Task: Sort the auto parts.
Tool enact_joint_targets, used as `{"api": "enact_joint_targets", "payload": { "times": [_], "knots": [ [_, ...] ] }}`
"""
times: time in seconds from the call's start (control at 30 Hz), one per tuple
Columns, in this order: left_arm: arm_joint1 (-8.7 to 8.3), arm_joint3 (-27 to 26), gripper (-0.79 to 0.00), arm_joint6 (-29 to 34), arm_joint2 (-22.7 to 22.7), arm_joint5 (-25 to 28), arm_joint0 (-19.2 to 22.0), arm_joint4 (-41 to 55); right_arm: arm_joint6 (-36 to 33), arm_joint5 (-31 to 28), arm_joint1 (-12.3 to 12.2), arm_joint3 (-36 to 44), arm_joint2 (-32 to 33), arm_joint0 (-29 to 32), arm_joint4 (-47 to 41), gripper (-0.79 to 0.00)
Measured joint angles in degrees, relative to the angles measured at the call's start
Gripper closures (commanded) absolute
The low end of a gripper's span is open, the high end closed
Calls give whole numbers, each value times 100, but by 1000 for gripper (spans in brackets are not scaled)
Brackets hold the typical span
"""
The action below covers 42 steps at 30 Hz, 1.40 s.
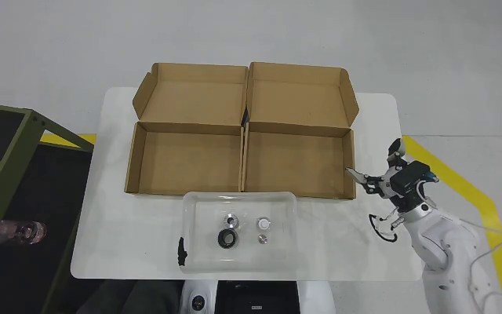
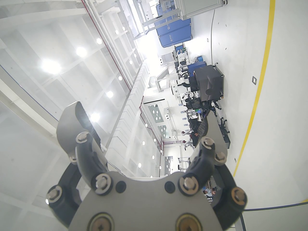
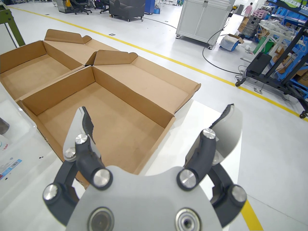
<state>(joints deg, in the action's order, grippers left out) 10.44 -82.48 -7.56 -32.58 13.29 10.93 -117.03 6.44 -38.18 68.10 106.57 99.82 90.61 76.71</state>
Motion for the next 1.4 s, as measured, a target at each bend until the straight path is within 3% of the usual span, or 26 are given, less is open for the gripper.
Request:
{"api": "enact_joint_targets", "payload": {
  "times": [0.27, 0.57, 0.83, 1.4],
  "knots": [
    [0, 0, -785, 0, 0, 0, 0, 0, -322, -1110, -96, 306, -282, -243, 39, -785],
    [0, 0, -785, 0, 0, 0, 0, 0, -675, -1882, -170, 692, -798, -492, 76, -785],
    [0, 0, -785, 0, 0, 0, 0, 0, -1019, -1984, -231, 736, -1470, -680, -265, -785],
    [0, 0, -785, 0, 0, 0, 0, 0, -2459, -1982, -651, 818, -3094, -1371, -490, -785]
  ]
}}
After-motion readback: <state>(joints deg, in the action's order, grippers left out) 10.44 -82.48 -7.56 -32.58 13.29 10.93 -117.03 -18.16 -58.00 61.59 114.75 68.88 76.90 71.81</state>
